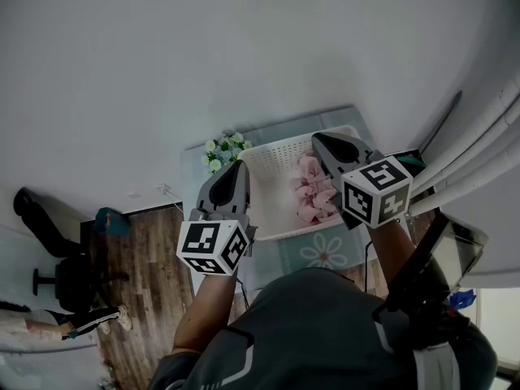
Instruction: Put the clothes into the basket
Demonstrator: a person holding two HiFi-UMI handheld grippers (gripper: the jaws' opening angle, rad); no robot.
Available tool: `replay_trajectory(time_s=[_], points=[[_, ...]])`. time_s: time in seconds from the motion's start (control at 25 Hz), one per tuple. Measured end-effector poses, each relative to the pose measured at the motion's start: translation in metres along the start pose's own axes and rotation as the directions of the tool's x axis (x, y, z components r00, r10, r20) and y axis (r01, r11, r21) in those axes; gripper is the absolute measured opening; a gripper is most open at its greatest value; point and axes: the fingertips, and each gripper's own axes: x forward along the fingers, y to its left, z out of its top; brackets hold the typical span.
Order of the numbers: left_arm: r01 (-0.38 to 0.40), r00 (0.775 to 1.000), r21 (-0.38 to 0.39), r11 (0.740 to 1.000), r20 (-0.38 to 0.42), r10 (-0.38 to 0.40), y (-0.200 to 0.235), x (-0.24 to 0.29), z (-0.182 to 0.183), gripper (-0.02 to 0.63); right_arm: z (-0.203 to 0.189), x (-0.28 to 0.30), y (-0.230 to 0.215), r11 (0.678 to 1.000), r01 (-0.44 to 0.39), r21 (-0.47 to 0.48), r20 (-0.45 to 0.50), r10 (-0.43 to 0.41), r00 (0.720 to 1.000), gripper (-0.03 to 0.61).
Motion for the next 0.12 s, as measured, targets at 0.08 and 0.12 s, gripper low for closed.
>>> replay_trajectory(time_s=[0.08, 0.12], points=[[0.002, 1.000, 0.000, 1.000, -0.001, -0.002, 0.0001, 0.0006, -0.0004, 0.009, -0.0004, 0.0008, -0.0003, 1.000, 0.000, 0.002, -0.002, 0.000, 1.000, 0.012], [0.003, 1.000, 0.000, 1.000, -0.002, -0.003, 0.0002, 0.0010, -0.0006, 0.011, -0.0006, 0.0013, -0.0005, 1.000, 0.000, 0.003, -0.002, 0.000, 1.000, 0.012]])
